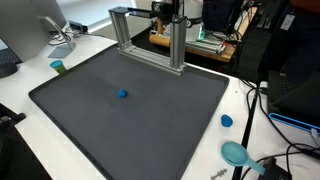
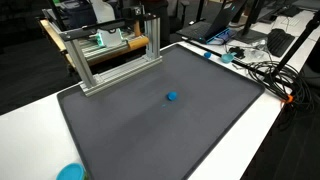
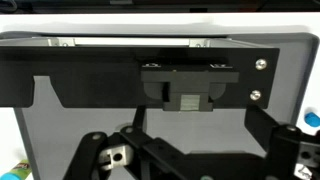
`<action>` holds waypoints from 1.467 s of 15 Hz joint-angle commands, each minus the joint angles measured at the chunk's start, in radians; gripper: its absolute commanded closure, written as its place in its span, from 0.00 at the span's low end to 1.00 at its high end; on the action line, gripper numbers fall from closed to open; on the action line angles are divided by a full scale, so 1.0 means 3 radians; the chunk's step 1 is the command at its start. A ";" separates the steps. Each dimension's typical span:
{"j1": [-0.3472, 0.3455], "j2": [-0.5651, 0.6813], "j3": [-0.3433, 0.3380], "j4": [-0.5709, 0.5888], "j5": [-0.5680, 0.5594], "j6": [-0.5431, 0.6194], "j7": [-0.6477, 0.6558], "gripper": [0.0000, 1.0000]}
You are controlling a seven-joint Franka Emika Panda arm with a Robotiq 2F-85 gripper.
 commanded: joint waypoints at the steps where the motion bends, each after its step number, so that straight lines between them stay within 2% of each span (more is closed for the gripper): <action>1: -0.0005 0.0001 0.0005 0.0006 0.0004 -0.0008 -0.0002 0.00; 14: -0.0005 0.0001 0.0005 0.0006 0.0004 -0.0008 -0.0002 0.00; 22: -0.0063 -0.0476 0.0173 -0.0457 -0.0050 0.0404 0.0421 0.00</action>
